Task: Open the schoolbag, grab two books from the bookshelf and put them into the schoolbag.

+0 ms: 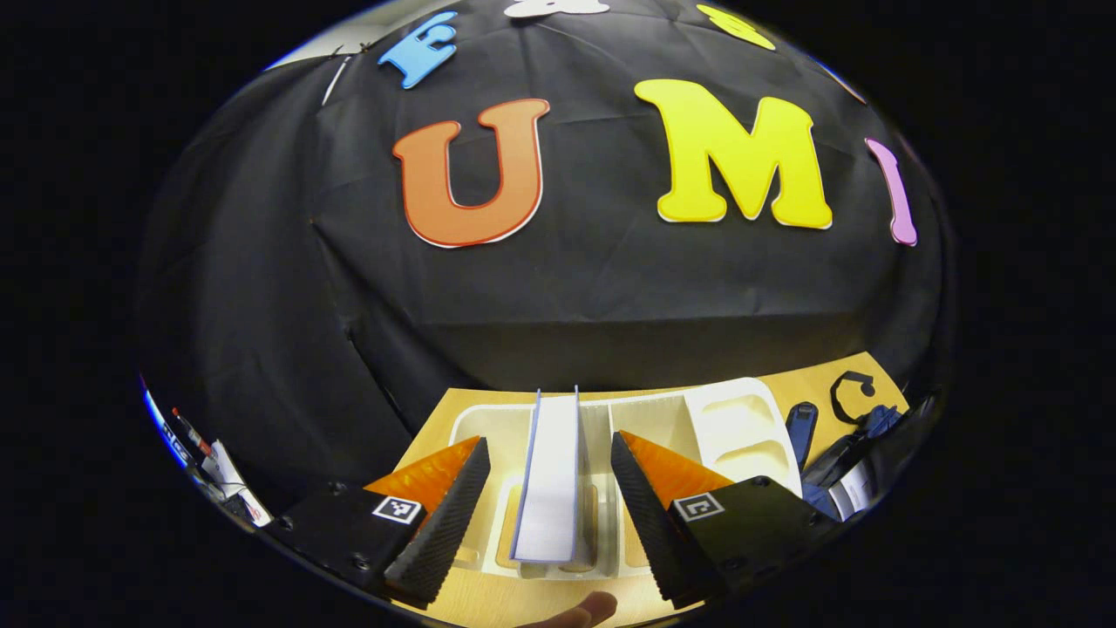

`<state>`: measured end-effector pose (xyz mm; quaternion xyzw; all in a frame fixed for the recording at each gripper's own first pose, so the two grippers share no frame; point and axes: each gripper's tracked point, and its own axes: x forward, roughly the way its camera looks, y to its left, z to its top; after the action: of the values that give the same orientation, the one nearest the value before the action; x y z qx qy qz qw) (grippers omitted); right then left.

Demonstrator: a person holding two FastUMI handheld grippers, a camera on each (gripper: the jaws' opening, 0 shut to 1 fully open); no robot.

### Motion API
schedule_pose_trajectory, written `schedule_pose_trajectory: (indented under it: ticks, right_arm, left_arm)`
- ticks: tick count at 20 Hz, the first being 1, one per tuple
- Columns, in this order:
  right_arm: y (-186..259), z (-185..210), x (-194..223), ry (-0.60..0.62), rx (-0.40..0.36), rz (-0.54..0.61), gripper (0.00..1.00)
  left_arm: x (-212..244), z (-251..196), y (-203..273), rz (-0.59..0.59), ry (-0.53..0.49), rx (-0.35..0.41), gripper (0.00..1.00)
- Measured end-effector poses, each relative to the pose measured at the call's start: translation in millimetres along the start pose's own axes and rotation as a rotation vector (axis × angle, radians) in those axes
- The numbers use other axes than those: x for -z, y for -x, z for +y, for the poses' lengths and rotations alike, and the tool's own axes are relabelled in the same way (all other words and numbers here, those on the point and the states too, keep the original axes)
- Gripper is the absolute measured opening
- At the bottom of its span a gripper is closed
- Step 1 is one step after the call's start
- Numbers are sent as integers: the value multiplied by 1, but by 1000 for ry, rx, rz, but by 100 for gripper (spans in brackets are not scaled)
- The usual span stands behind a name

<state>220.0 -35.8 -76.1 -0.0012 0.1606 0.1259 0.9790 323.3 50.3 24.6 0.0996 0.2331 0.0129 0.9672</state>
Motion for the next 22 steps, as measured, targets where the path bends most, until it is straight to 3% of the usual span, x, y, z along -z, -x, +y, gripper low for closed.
schedule_pose_trajectory:
  ticks: [9, 13, 15, 19, 20, 22]
  right_arm:
    - [1, -1, 7, 28, -12, -1, 4]
    - [0, -6, 10, 6, -11, 6, 4]
    - [2, -6, 10, 3, -12, 3, 4]
    - [1, -6, 14, -1, -14, 7, 4]
    - [1, -6, 16, -1, -15, 10, 4]
    - [2, -5, 17, -4, -17, 11, 4]
  left_arm:
    - [30, -2, -36, 217, -72, -69, 88]
    - [52, 4, -47, 325, -67, -52, 75]
    - [56, 4, -52, 339, -72, -38, 63]
    - [56, -5, -44, 329, -12, 15, 55]
    - [62, -9, -38, 343, 4, 18, 46]
    - [60, -9, -29, 340, 31, 14, 46]
